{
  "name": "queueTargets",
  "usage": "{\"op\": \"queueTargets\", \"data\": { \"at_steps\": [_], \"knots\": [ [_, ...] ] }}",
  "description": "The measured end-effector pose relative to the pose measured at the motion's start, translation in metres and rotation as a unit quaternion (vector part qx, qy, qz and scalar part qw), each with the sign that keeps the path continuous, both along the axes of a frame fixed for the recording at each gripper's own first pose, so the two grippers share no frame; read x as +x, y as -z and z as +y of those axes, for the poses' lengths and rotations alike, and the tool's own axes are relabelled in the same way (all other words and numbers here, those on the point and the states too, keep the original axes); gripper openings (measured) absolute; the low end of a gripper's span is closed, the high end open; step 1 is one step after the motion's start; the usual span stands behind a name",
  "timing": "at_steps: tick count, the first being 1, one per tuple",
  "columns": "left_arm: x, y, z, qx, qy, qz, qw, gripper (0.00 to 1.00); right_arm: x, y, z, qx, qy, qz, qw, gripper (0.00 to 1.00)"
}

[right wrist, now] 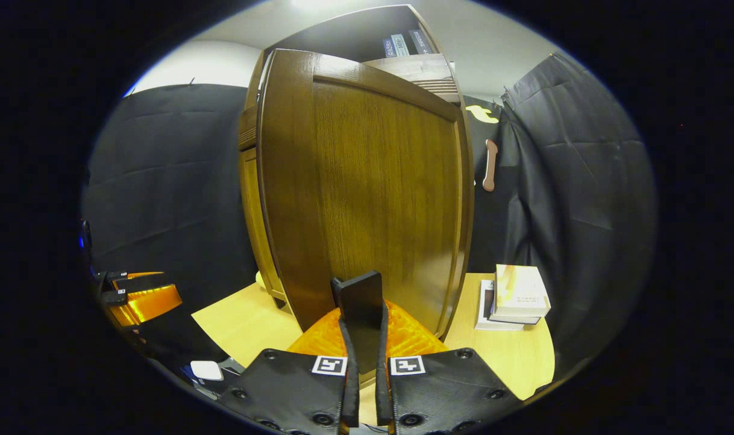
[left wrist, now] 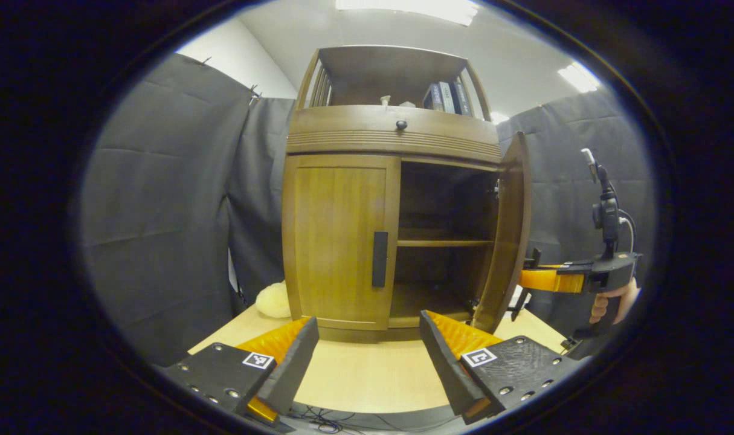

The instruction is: Open the right door of the double-door shoe cabinet with the right hand, and open the left door with the left hand.

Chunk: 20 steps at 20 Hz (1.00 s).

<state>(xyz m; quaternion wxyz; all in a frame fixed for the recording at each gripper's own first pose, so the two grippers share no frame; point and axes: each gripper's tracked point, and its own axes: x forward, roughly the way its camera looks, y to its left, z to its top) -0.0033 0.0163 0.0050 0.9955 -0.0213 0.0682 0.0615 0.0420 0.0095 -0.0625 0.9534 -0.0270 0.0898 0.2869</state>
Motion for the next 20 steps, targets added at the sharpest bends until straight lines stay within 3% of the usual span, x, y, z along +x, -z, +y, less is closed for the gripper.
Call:
{"op": "queueTargets", "data": {
  "at_steps": [7,10,18,20],
  "knots": [
    [-0.001,0.001,0.0,0.004,-0.034,-0.002,0.999,0.99,0.002,-0.002,-0.047,0.015,-0.021,-0.013,1.0,0.12],
    [0.0,0.001,-0.001,0.006,-0.029,0.005,1.0,0.94,0.005,-0.002,-0.068,0.026,-0.017,-0.024,0.999,0.12],
    [-0.001,0.001,-0.001,0.013,-0.03,0.003,0.999,0.99,0.027,-0.003,-0.125,0.026,0.019,-0.034,0.999,0.11],
    [0.0,0.001,-0.001,0.012,-0.029,0.005,0.999,0.99,0.025,-0.003,-0.122,0.039,0.004,-0.028,0.999,0.11]
  ]
}}
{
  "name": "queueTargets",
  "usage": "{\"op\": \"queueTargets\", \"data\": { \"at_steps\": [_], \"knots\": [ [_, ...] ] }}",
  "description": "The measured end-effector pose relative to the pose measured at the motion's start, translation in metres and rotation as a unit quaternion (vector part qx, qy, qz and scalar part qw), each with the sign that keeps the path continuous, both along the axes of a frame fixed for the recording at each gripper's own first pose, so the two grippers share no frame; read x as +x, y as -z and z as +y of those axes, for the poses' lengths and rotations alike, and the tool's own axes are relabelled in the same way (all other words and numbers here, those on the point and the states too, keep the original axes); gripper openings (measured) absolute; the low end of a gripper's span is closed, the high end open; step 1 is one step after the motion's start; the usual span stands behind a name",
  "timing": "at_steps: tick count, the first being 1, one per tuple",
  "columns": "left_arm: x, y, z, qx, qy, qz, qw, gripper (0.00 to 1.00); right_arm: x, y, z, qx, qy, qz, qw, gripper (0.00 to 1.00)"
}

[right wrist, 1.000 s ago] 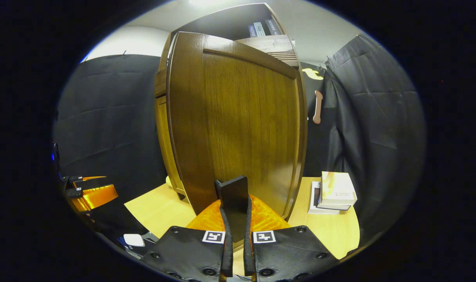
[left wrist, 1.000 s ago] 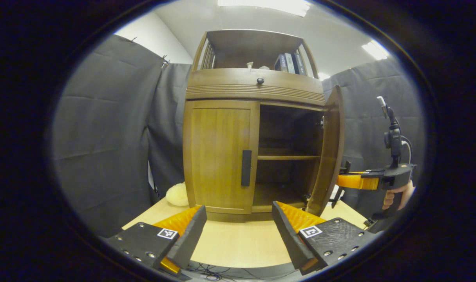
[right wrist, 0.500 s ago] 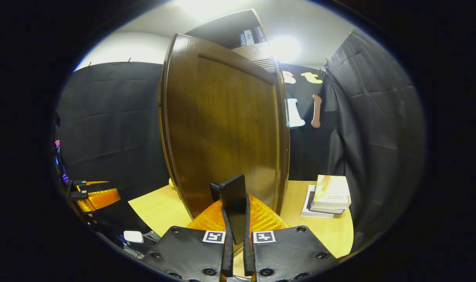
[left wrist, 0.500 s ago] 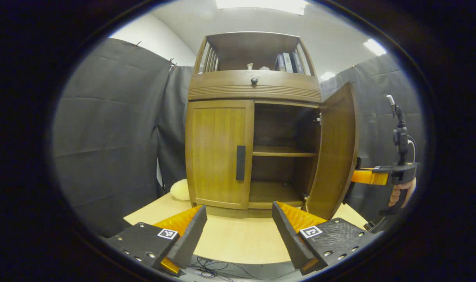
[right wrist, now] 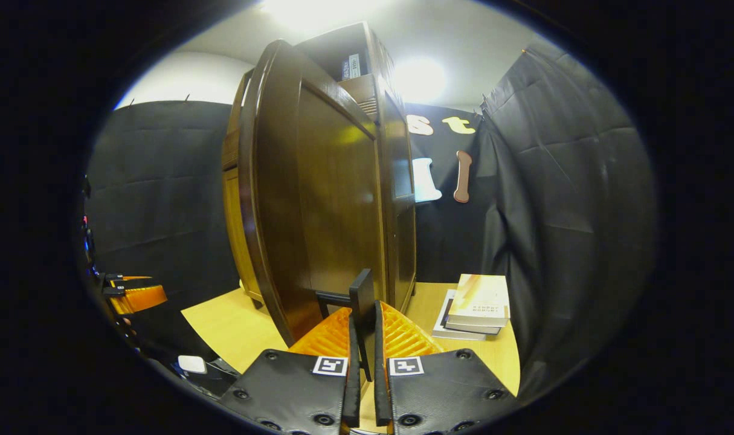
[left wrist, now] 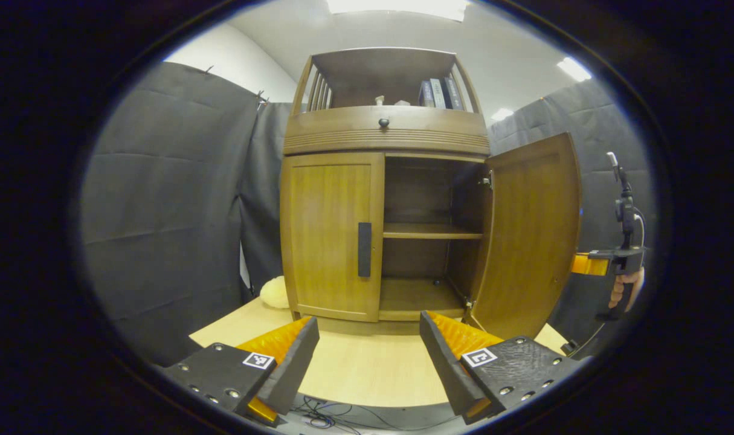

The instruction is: Open the right door of the double-door shoe cabinet with the right hand, and open the left door with the left hand.

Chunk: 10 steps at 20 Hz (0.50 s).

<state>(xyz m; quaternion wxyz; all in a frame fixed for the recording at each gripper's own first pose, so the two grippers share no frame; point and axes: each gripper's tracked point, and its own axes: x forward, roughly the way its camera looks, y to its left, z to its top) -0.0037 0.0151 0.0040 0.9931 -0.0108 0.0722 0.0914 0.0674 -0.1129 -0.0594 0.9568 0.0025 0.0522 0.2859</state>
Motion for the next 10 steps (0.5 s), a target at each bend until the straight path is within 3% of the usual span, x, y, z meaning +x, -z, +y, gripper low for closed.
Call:
{"op": "queueTargets", "data": {
  "at_steps": [4,10],
  "knots": [
    [0.0017,0.0009,0.0004,0.004,0.002,0.008,1.0,0.99,0.0017,0.0007,-0.0021,-0.014,0.009,-0.013,1.0,0.09],
    [0.003,0.0033,-0.0006,-0.002,0.019,0.019,1.0,0.99,0.0008,0.0035,-0.0052,-0.019,0.055,0.005,0.998,0.09]
  ]
}}
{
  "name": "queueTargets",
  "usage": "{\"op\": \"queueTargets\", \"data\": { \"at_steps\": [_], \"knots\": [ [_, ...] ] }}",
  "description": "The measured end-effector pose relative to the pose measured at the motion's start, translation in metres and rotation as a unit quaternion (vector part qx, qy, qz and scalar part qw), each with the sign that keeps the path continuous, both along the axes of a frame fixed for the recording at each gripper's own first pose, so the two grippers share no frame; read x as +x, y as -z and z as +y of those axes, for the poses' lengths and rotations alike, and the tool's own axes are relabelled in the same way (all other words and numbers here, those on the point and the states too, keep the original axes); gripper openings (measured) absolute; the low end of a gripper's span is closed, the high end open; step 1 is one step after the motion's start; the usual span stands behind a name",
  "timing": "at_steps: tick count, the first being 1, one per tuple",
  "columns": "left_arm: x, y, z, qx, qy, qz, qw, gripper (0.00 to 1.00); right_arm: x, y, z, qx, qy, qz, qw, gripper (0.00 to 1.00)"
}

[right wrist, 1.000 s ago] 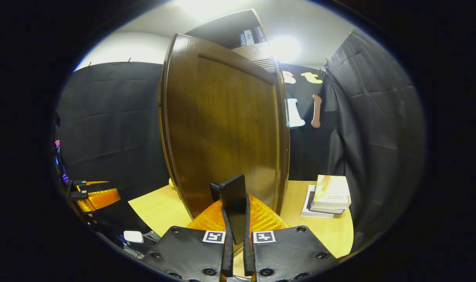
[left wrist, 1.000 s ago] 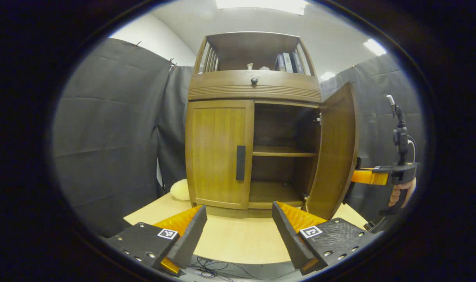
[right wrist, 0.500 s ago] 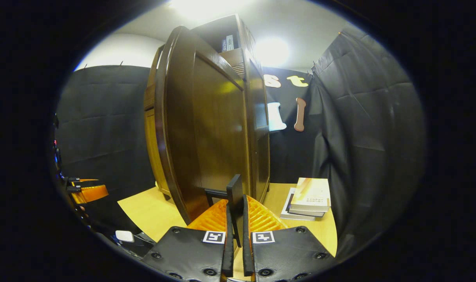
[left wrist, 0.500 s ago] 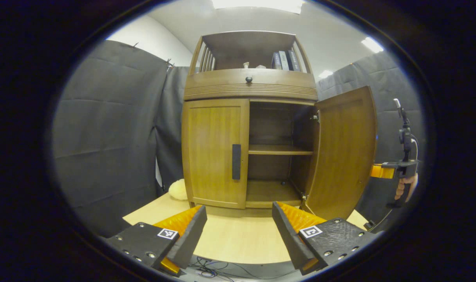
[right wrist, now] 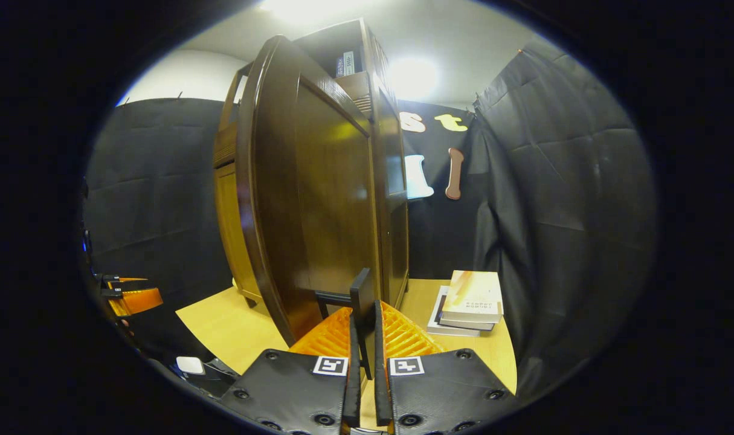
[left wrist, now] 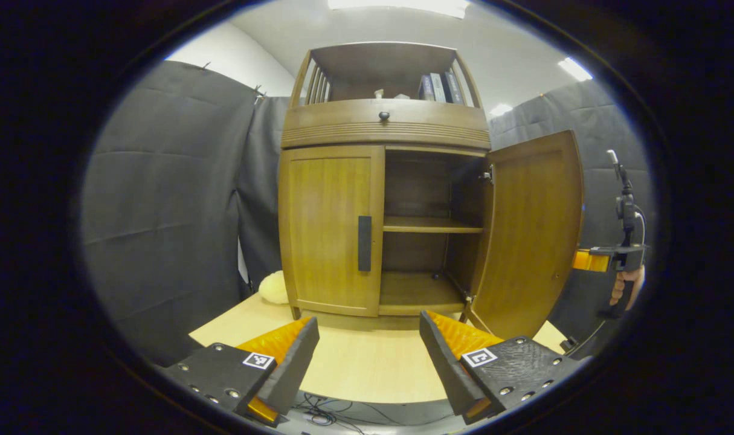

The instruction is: Open the right door of the double-door shoe cabinet with the right hand, and open the left door with the left hand.

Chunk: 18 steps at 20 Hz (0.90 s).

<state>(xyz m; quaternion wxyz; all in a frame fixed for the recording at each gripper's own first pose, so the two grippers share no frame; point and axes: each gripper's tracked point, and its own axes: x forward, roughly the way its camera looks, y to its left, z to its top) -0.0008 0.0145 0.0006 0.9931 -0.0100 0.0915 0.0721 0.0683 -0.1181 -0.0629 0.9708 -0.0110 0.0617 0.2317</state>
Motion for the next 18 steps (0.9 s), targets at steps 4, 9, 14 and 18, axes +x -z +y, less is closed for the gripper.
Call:
{"op": "queueTargets", "data": {
  "at_steps": [4,9,14,18],
  "knots": [
    [0.005,-0.001,-0.002,-0.005,0.033,0.001,0.999,0.99,-0.015,0.004,-0.01,0.012,0.045,0.011,0.999,0.11],
    [0.012,-0.003,-0.005,-0.011,0.077,-0.007,0.997,0.99,-0.046,0.01,-0.018,0.011,0.114,0.032,0.993,0.07],
    [0.019,-0.008,0.002,-0.026,0.096,-0.026,0.995,0.99,-0.085,0.0,-0.04,0.013,0.195,0.029,0.98,0.05],
    [0.031,-0.013,0.021,0.001,0.097,-0.042,0.994,0.98,-0.112,-0.007,-0.058,0.007,0.259,0.02,0.966,0.03]
  ]
}}
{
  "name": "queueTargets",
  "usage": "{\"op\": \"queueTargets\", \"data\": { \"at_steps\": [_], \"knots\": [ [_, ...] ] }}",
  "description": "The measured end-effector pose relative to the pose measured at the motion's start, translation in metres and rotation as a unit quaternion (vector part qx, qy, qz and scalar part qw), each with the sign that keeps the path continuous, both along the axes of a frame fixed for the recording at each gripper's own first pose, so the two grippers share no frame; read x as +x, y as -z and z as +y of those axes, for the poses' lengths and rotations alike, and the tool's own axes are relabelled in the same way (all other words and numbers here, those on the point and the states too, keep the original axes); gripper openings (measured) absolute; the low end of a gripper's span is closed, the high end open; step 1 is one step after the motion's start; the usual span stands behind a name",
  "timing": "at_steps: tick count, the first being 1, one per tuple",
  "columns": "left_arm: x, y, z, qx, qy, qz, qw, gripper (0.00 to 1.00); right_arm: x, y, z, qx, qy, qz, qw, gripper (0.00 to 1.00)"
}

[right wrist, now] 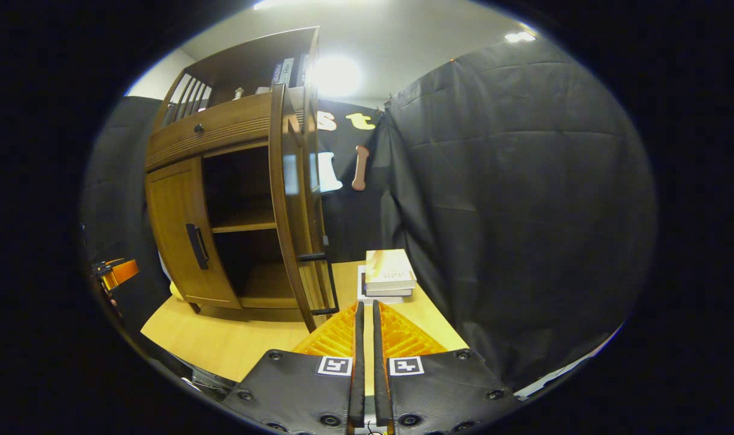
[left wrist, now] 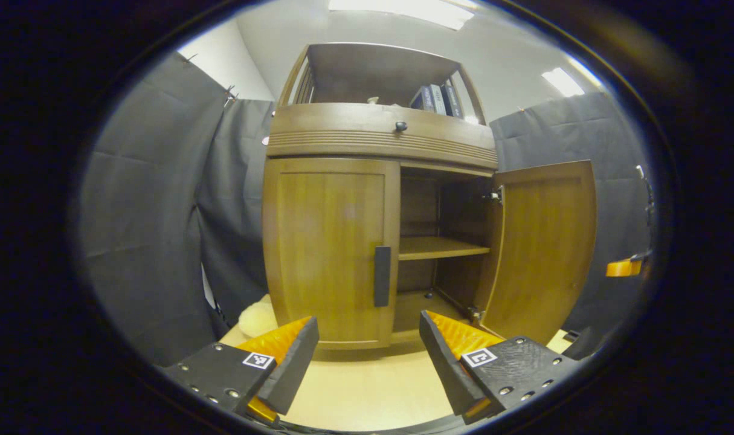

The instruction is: Open the right door of the double-door shoe cabinet with the right hand, and open the left door with the left hand.

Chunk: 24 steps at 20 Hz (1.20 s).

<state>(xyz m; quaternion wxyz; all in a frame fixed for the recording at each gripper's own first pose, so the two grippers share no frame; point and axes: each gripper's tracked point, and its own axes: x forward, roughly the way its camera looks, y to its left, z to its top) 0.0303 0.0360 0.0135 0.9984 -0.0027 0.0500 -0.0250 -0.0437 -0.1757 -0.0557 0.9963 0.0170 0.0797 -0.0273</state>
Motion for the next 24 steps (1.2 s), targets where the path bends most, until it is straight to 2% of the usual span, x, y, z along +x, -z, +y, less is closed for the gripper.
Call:
{"op": "queueTargets", "data": {
  "at_steps": [2,3,4,5,8,11,12,13,19,24],
  "knots": [
    [0.002,-0.003,0.0,-0.008,0.004,-0.006,1.0,0.99,-0.005,-0.007,-0.007,-0.005,0.028,-0.005,1.0,0.03],
    [0.003,-0.003,-0.001,-0.013,0.003,-0.008,1.0,0.99,-0.005,-0.007,-0.012,-0.017,0.042,-0.003,0.999,0.08],
    [0.006,-0.004,-0.001,-0.019,0.002,-0.009,1.0,0.99,-0.004,-0.01,-0.018,-0.028,0.053,-0.003,0.998,0.04],
    [0.008,-0.005,-0.001,-0.024,0.001,-0.012,1.0,0.99,-0.003,-0.014,-0.022,-0.03,0.061,-0.006,0.998,0.04],
    [0.018,-0.008,0.001,-0.033,-0.004,-0.015,0.999,0.98,0.006,-0.024,-0.035,-0.005,0.082,-0.019,0.996,0.32],
    [0.027,-0.007,0.002,-0.03,-0.008,-0.012,0.999,0.99,0.031,-0.032,-0.043,0.009,0.089,-0.036,0.995,0.99],
    [0.031,-0.007,0.002,-0.028,-0.007,-0.011,1.0,0.99,0.041,-0.036,-0.046,0.006,0.087,-0.042,0.995,0.94],
    [0.037,-0.007,0.002,-0.024,-0.01,-0.009,1.0,0.99,0.054,-0.038,-0.046,0.002,0.081,-0.046,0.996,0.98],
    [0.068,-0.006,-0.008,-0.027,-0.019,-0.006,0.999,0.98,0.118,-0.048,-0.051,-0.013,0.057,-0.052,0.997,0.98],
    [0.11,0.003,-0.023,-0.026,-0.022,0.007,0.999,0.99,0.152,-0.041,-0.063,-0.011,0.053,-0.045,0.997,0.98]
  ]
}}
